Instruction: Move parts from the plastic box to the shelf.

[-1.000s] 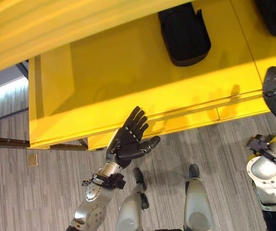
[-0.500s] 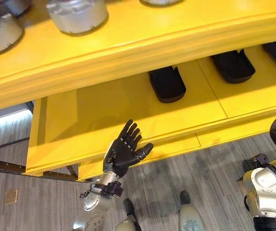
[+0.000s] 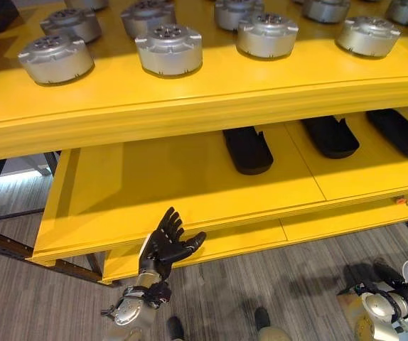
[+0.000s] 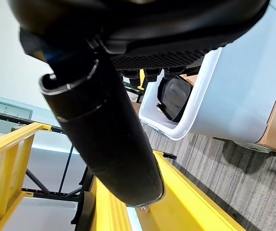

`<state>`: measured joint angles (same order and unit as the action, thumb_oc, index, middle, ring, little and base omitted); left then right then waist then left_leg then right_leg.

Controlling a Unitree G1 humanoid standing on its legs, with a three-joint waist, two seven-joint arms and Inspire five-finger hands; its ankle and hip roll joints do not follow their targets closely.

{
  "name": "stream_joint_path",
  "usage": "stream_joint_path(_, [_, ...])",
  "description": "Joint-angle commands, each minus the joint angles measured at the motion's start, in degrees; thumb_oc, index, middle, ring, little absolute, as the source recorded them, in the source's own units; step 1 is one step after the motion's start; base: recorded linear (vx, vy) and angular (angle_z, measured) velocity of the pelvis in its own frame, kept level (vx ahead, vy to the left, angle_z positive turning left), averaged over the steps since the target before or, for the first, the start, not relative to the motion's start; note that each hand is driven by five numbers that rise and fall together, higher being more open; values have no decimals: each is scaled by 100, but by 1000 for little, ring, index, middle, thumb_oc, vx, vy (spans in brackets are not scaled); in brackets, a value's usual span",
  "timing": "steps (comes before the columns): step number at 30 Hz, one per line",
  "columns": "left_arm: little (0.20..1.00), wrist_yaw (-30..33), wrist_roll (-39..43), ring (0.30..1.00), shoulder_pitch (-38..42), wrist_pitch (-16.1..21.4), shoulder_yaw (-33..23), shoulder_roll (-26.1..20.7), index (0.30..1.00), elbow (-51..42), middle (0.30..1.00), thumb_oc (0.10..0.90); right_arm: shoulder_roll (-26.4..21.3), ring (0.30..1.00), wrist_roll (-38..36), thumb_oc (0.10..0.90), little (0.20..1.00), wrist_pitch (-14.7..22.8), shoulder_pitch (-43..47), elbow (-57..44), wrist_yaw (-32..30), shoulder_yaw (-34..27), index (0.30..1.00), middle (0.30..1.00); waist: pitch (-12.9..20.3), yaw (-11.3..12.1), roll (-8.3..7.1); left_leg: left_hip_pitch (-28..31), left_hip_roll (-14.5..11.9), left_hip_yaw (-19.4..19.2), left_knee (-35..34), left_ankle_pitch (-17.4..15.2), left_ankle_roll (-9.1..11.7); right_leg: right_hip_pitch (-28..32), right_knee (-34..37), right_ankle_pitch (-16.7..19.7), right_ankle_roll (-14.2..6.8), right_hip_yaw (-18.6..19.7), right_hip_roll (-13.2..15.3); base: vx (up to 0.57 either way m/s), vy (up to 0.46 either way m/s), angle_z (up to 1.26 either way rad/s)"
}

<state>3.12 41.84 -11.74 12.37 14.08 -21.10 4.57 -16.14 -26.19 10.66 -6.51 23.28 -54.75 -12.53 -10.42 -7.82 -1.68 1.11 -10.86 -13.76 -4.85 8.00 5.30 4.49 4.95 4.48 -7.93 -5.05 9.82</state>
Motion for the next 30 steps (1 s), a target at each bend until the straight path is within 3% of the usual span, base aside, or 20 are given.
stream_joint_path(1, [1000, -71, -284, 1000, 437, 330, -319, 15, 1000, -534, 1000, 900, -488, 1000, 35, 900, 1000, 551, 413, -132, 65, -494, 1000, 1000, 162, 55, -111, 693, 115, -383, -15, -637, -68, -37, -61, -8, 198, 103, -242, 32, 52, -1])
stream_joint_path(12, [1000, 183, -344, 1000, 398, 308, -422, -2, 1000, -568, 1000, 900, -430, 1000, 169, 900, 1000, 277, 355, -52, 148, -321, 1000, 1000, 219, 156, -207, 807, 309, -345, -15, -784, -221, 72, -30, 34, 144, 43, -203, 34, 67, 0])
stream_joint_path(14, [1000, 25, -444, 1000, 371, 425, -503, -46, 1000, -588, 1000, 900, -539, 1000, 504, 900, 1000, -18, 388, -14, 336, -304, 1000, 1000, 204, 186, -222, 816, 342, -343, -15, -807, -248, 75, -31, 28, 146, 33, -210, 34, 140, -1])
stream_joint_path(17, [1000, -164, -716, 1000, 397, 478, -650, -148, 1000, -771, 1000, 900, -614, 1000, 870, 900, 1000, -424, 206, -217, 152, -261, 1000, 1000, 135, 160, -249, 792, 388, -324, -15, -805, -299, 24, -106, 17, 143, 88, -208, 5, 176, -2])
stream_joint_path(19, [1000, -350, -713, 1000, 555, 437, -793, -329, 1000, -894, 1000, 900, -622, 1000, 451, 900, 1000, -419, -15, -205, 201, -375, 1000, 1000, 61, 107, -305, 744, 438, -364, -15, -805, -347, -91, -167, 60, 90, 158, -189, -71, 148, 1])
stream_joint_path(24, [1000, -582, -727, 1000, 1060, 48, -813, -649, 1000, -1105, 1000, 900, -611, 1000, 317, 900, 1000, -161, -217, 66, 402, -522, 1000, 1000, -96, -17, -566, 706, 485, -661, 107, -903, -459, -310, -24, 494, -184, 338, -106, -28, 50, -3])
stream_joint_path(27, [1000, -484, -893, 1000, 988, -43, -864, -677, 1000, -1181, 1000, 900, -598, 1000, 375, 900, 1000, -189, -239, 87, 623, -516, 1000, 1000, -152, 33, -663, 781, 448, -923, 168, -982, -437, -369, -7, 637, -326, -37, -1, -33, 32, -43])
stream_joint_path(28, [1000, -70, -1018, 1000, 696, 116, -970, -653, 1000, -1281, 1000, 900, -650, 1000, 524, 900, 1000, -303, -113, 16, 987, -419, 1000, 1000, -184, 225, -657, 910, 317, -1313, 205, -1086, -405, -358, -410, 635, -487, -1034, 351, -143, 68, -71])
stream_joint_path(30, [1000, 16, -1005, 1000, 607, 153, -965, -662, 1000, -1308, 1000, 900, -670, 1000, 468, 900, 1000, -375, -68, -30, 962, -398, 1000, 1000, -183, 278, -596, 813, 259, -1402, 338, -1097, -488, -373, -955, 479, -388, -1022, 529, -182, 44, -215])
